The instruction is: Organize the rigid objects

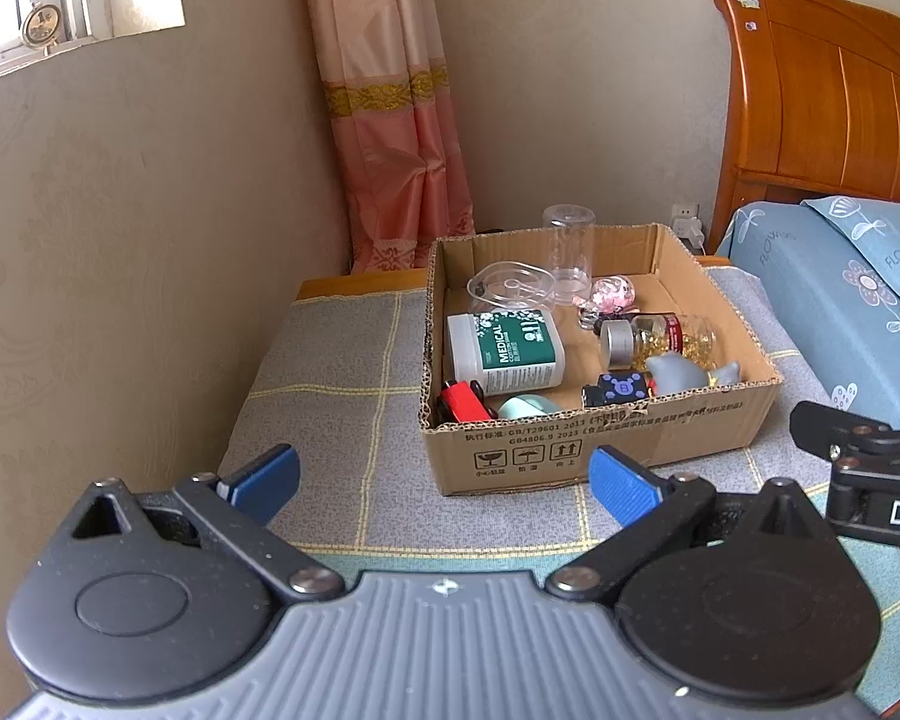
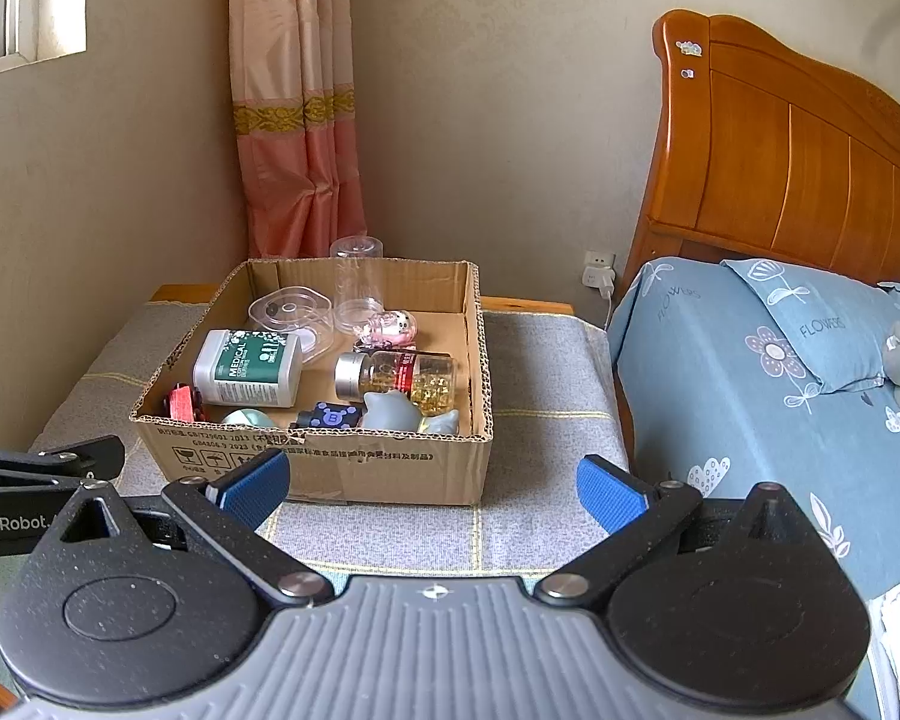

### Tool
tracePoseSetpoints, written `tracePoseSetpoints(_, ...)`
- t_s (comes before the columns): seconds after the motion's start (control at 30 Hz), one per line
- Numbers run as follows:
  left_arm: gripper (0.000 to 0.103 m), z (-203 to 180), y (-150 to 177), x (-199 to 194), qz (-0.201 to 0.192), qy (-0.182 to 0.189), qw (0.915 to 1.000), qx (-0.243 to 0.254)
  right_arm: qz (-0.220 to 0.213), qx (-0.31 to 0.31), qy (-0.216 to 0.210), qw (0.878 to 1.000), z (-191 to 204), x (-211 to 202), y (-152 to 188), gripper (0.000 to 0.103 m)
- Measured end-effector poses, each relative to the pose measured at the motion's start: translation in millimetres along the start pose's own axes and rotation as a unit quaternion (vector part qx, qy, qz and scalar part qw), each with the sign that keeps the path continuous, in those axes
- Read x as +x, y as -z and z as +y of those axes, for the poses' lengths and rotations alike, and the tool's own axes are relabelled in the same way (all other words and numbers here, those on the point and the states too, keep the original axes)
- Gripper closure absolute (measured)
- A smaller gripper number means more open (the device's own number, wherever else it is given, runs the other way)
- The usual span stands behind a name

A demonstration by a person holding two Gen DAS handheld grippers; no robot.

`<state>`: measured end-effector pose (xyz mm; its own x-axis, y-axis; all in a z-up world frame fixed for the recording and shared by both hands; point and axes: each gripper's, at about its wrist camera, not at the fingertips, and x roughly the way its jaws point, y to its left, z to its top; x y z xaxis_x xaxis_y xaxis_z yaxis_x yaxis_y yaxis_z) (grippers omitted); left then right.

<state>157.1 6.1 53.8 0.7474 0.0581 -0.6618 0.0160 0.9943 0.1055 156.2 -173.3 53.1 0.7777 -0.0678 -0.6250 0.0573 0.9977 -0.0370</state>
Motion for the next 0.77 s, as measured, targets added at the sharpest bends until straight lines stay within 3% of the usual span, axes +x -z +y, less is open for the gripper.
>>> tracePoseSetpoints(0.77,0.001,-1.0,-0.6,-2.8,-0.001,0.002,1.0000,0.001,-0.004,0.000,-0.001,1.000,-0.1,-3.8,-0.9,0.000)
